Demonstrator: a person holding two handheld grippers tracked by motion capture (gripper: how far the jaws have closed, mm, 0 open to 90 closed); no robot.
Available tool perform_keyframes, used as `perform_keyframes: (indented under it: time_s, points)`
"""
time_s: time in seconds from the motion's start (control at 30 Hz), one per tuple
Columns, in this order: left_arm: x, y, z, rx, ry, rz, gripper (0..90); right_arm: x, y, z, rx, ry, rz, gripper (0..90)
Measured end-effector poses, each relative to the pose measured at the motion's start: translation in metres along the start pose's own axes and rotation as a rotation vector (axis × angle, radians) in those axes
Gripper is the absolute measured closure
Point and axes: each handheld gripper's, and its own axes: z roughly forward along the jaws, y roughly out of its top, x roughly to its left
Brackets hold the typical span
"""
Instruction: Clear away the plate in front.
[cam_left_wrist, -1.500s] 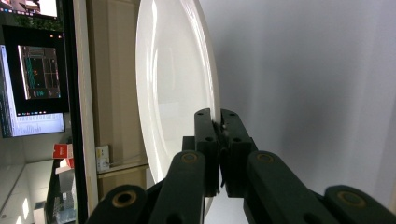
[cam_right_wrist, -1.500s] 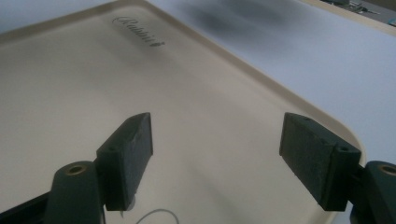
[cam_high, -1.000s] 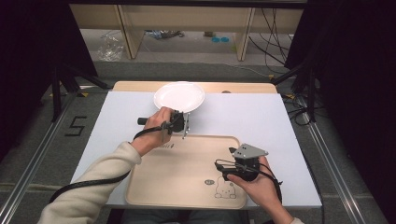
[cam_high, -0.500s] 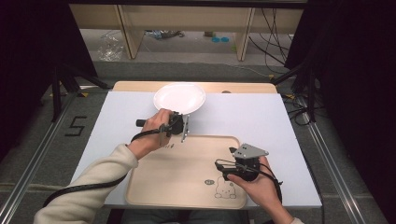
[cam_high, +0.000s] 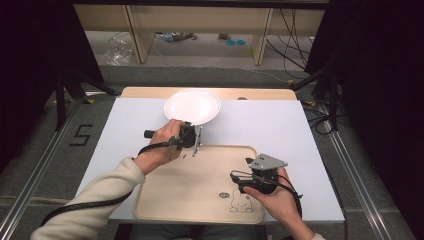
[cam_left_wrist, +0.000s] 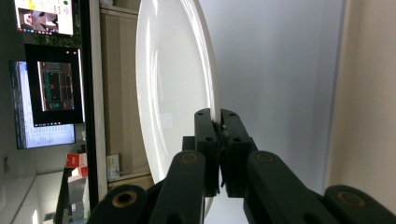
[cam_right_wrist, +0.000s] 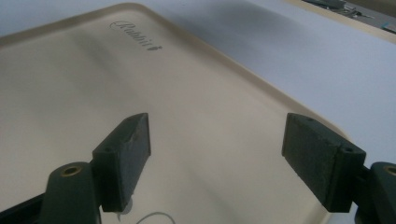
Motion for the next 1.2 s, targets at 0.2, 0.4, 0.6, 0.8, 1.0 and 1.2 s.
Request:
perform_keyframes:
  time_s: [0.2, 0.4, 0.6, 0.8, 1.0, 1.2]
  points:
    - [-0.001, 0.000, -0.003, -0.001, 0.002, 0.001, 87.3, 0.000, 0.000, 0.000, 0.001, -0.001, 0.000, 24.9]
    - [-0.003, -0.001, -0.007, -0.004, 0.000, 0.002, 87.3, 0.000, 0.000, 0.000, 0.002, -0.001, 0.000, 24.9]
    - [-0.005, -0.001, -0.012, -0.008, 0.002, 0.004, 87.3, 0.000, 0.000, 0.000, 0.003, -0.001, 0.000, 24.9]
    - [-0.005, 0.000, -0.016, -0.014, 0.004, 0.003, 87.3, 0.000, 0.000, 0.000, 0.003, -0.001, 0.000, 24.9]
    - [-0.007, 0.001, -0.020, -0.020, 0.004, 0.004, 87.3, 0.000, 0.000, 0.000, 0.003, -0.002, 0.000, 24.9]
    - [-0.008, 0.000, -0.026, -0.025, 0.009, 0.007, 87.3, 0.000, 0.000, 0.000, 0.003, -0.002, -0.003, 24.9]
